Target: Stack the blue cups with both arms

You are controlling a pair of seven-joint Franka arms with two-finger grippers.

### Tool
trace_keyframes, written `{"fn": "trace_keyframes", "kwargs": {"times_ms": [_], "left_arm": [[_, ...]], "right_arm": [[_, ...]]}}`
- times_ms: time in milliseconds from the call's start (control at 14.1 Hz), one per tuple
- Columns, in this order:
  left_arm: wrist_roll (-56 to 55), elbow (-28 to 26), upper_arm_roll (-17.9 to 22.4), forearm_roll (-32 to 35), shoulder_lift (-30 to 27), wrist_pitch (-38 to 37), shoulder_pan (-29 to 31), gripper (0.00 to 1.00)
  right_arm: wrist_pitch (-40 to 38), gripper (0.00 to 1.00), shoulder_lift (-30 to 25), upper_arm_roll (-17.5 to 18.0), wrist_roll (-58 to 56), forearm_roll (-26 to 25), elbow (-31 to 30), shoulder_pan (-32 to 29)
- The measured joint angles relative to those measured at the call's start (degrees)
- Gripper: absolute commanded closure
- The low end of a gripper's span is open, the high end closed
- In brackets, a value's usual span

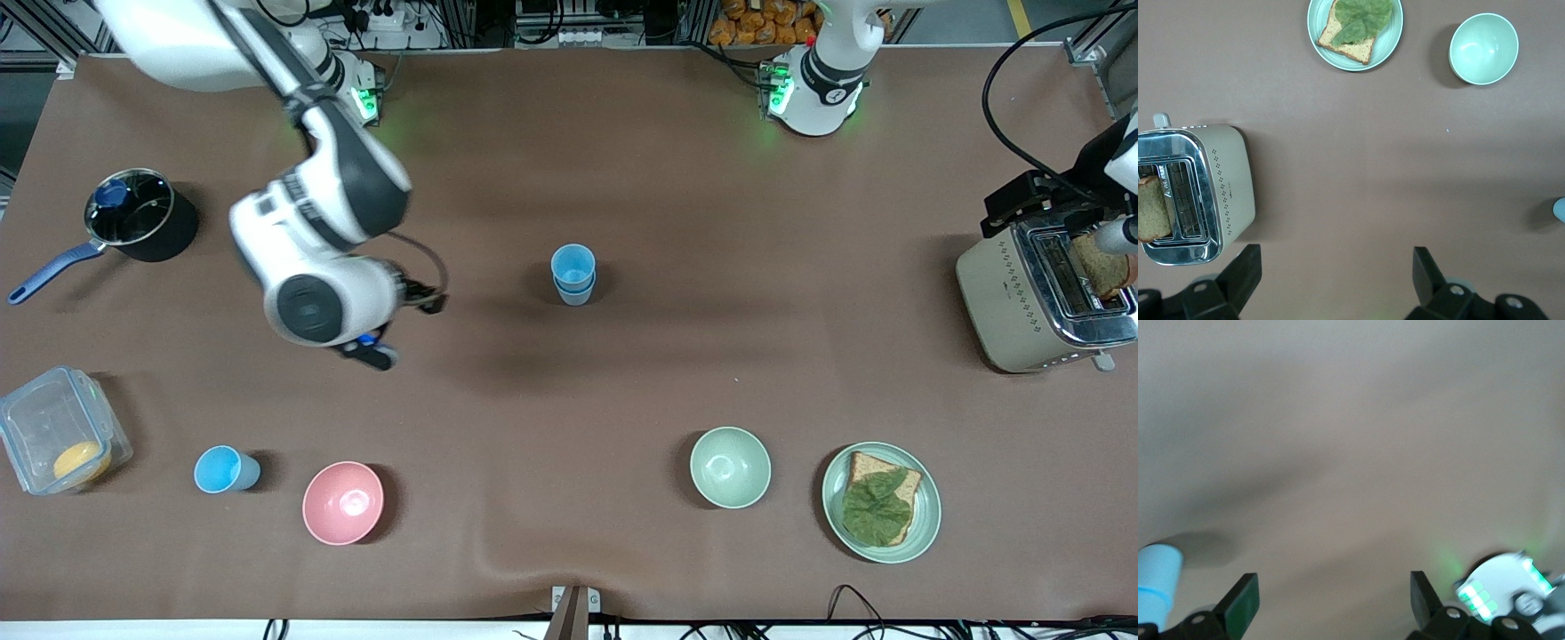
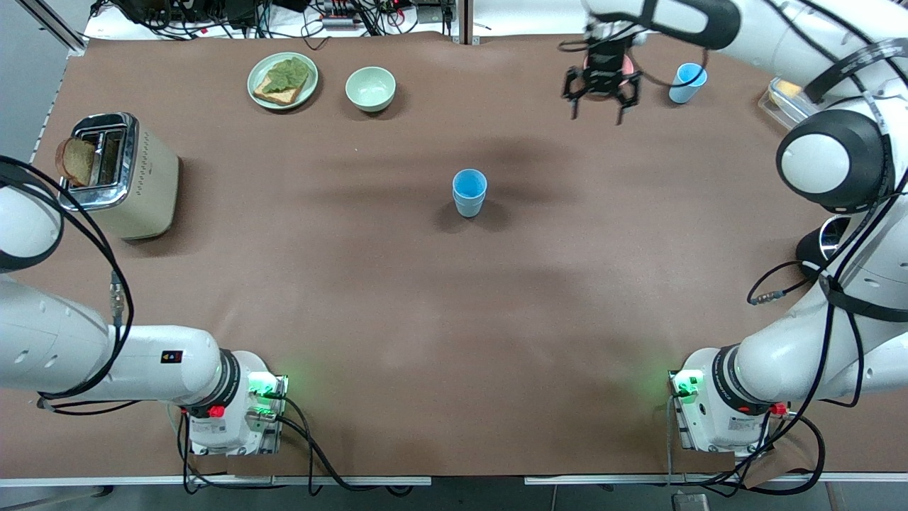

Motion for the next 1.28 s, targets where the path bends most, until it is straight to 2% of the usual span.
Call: {"fn": "trace_keyframes", "kwargs": {"times_ms": [142, 497, 710, 1066, 1279], "left_arm": [[0.0, 0.0, 0.0, 0.0, 0.0, 0.0, 0.0, 0.0], [0.0, 0.0, 0.0, 0.0, 0.0, 0.0, 0.0, 0.0], [0.0, 0.0, 0.0, 0.0, 0.0, 0.0, 0.0, 0.0], [0.0, 0.0, 0.0, 0.0, 0.0, 0.0, 0.0, 0.0], [0.0, 0.0, 0.0, 0.0, 0.0, 0.0, 0.0, 0.0]], "right_arm": [[-0.1, 0.0, -1.5, -3.9, -9.3, 0.0, 0.0, -1.7], [0.2, 0.0, -6.1, -4.9, -25.2, 0.0, 0.1, -9.1], [0.9, 0.0, -11.1, -7.1, -31.0, 0.0, 0.2, -9.3], [1.0, 0.0, -17.0, -14.4, -45.6, 0.0, -0.4, -9.3], [0.1, 0.0, -20.9, -17.4, -50.5, 0.0, -2.0, -9.3]]}}
